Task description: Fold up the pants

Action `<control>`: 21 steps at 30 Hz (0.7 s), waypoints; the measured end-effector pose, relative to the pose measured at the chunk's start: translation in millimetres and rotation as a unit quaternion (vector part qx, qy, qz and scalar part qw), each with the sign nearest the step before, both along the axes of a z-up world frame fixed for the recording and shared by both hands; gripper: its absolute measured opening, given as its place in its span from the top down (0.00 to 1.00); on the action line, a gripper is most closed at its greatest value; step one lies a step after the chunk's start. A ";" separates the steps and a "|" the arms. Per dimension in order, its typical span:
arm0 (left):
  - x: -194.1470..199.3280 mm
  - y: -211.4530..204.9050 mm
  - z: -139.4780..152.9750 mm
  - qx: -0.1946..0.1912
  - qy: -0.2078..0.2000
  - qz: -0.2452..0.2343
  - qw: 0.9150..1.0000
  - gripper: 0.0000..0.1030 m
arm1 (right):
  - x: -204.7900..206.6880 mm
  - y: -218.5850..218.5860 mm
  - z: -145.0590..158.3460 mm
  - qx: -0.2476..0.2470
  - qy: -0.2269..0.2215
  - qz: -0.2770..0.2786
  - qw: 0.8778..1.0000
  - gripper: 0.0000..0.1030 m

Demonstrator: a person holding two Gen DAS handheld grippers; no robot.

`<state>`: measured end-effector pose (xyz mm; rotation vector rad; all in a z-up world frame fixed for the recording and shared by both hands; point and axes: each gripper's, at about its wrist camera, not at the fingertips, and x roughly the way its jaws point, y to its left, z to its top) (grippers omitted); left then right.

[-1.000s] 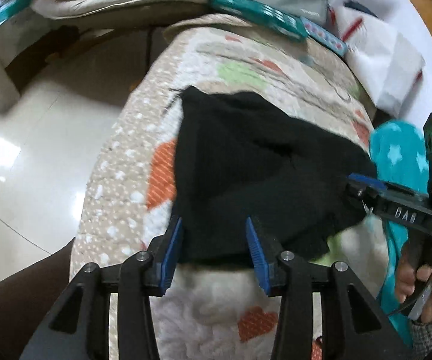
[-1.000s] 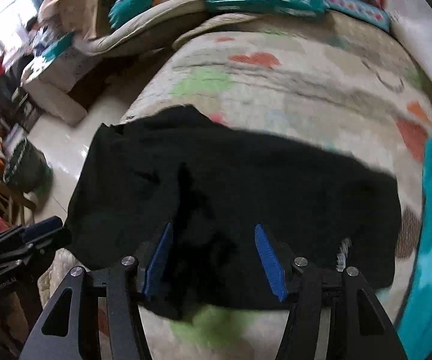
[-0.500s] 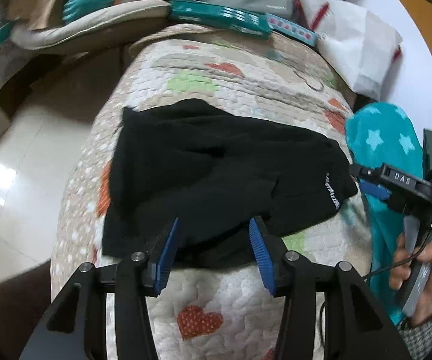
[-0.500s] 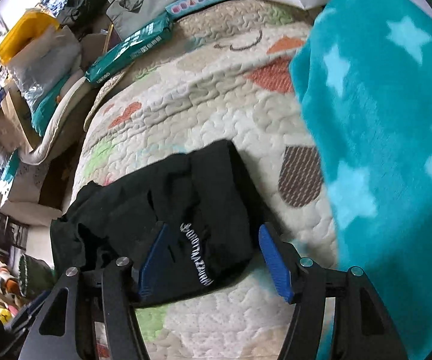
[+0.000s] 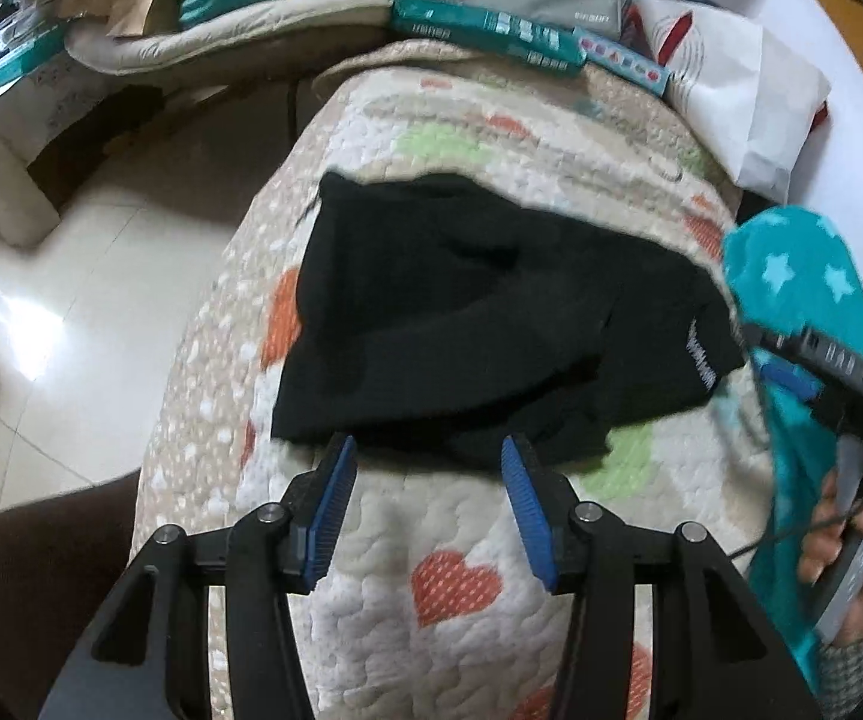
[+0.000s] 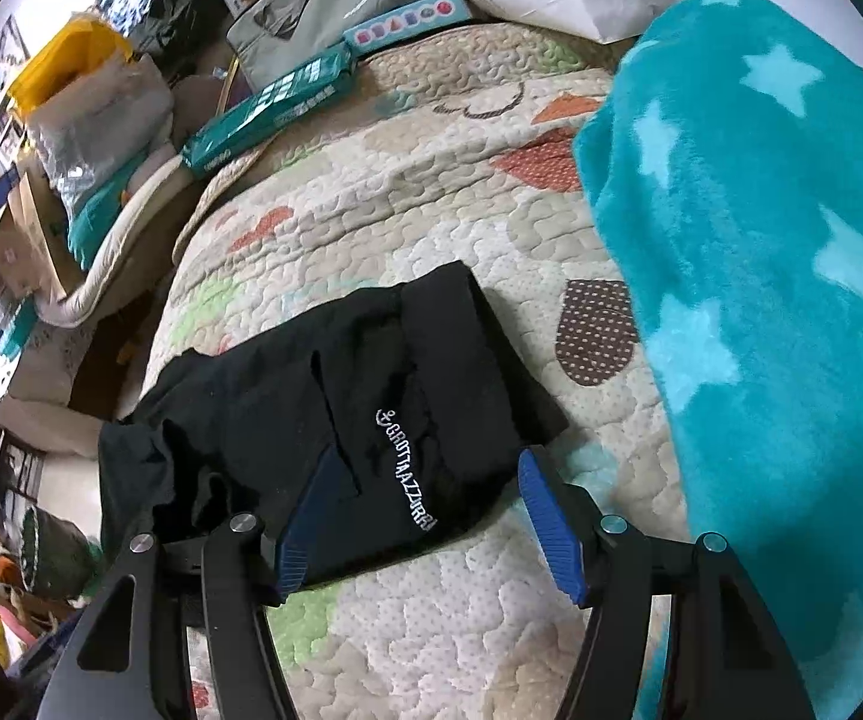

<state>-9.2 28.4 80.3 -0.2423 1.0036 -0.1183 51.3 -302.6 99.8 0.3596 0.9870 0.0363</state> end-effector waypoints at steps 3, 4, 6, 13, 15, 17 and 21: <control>13.6 -2.6 17.7 -0.001 -0.015 -0.013 1.000 0.52 | -7.9 -5.8 -0.1 0.016 0.000 -0.015 1.000 0.33; 19.0 -4.4 22.7 -0.001 -0.019 -0.018 1.000 0.52 | -10.5 -8.5 -1.3 0.026 0.002 -0.020 0.999 0.33; 36.0 -10.3 35.9 -0.007 -0.027 -0.033 0.999 0.51 | -16.9 -13.5 -4.4 0.045 0.008 -0.034 0.998 0.33; 105.5 -80.9 42.6 -0.028 -0.001 -0.125 0.992 0.48 | -27.5 -39.7 -25.4 0.093 0.037 -0.098 0.990 0.31; 129.6 -108.4 34.9 -0.032 0.013 -0.147 0.989 0.48 | -24.4 -42.6 -31.8 0.107 0.043 -0.102 0.988 0.31; 147.8 -129.3 25.9 -0.028 0.020 -0.162 0.986 0.48 | -21.7 -42.5 -38.6 0.121 0.044 -0.103 0.986 0.31; 190.1 -177.4 4.0 -0.017 0.041 -0.199 0.979 0.48 | -8.5 -41.2 -53.8 0.143 0.040 -0.111 0.983 0.31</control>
